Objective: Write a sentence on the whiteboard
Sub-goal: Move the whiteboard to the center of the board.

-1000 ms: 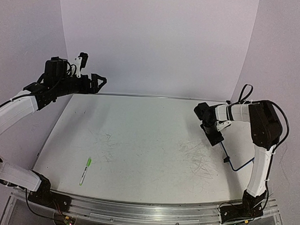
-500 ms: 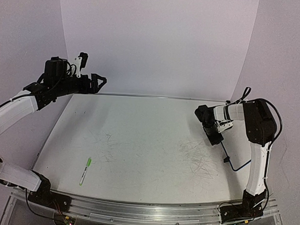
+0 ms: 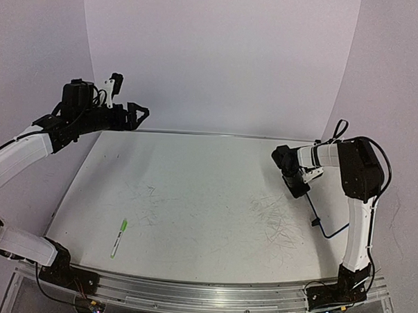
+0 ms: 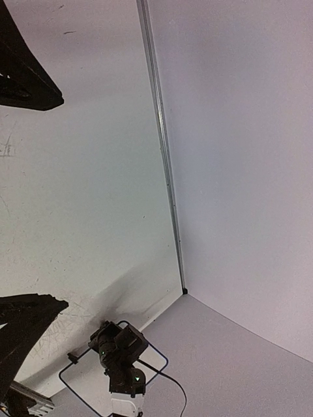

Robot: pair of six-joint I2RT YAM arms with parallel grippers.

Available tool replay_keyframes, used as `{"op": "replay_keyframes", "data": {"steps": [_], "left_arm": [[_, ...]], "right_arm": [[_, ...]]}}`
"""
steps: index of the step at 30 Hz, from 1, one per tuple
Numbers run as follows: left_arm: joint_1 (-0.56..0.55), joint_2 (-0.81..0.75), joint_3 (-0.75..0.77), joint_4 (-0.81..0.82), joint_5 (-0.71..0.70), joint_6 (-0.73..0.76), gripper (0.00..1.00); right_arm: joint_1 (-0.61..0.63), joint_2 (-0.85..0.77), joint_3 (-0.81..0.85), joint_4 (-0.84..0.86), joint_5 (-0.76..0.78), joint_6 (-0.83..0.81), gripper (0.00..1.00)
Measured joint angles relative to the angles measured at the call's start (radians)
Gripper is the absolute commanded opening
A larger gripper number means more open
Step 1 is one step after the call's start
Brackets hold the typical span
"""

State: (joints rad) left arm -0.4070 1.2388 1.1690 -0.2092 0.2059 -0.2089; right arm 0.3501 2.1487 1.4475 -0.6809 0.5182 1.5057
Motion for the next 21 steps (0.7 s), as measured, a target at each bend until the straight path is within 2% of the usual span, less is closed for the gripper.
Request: {"op": "replay_keyframes", "data": {"steps": [4, 7, 12, 13, 17, 19, 21], "left_arm": [[0.000, 0.000, 0.000, 0.000, 0.001, 0.000, 0.99], [0.000, 0.000, 0.000, 0.000, 0.002, 0.000, 0.99], [0.000, 0.000, 0.000, 0.000, 0.008, -0.001, 0.99], [0.000, 0.000, 0.000, 0.000, 0.009, -0.001, 0.99], [0.000, 0.001, 0.000, 0.000, 0.009, -0.001, 0.99], [0.000, 0.003, 0.000, 0.000, 0.009, -0.001, 0.99], [0.000, 0.007, 0.000, 0.000, 0.009, -0.001, 0.99]], "right_arm": [[0.009, 0.000, 0.000, 0.011, 0.000, -0.037, 0.24], [0.021, 0.000, -0.004, 0.019, 0.001, -0.066, 0.19], [0.048, -0.006, -0.030, 0.049, 0.025, -0.116, 0.19], [0.054, -0.010, -0.037, 0.055, 0.027, -0.122, 0.22], [0.071, -0.023, -0.060, 0.070, 0.035, -0.136, 0.61], [0.076, -0.025, -0.069, 0.070, 0.047, -0.147, 0.68], [0.077, -0.026, -0.072, 0.071, 0.060, -0.145, 0.69]]}}
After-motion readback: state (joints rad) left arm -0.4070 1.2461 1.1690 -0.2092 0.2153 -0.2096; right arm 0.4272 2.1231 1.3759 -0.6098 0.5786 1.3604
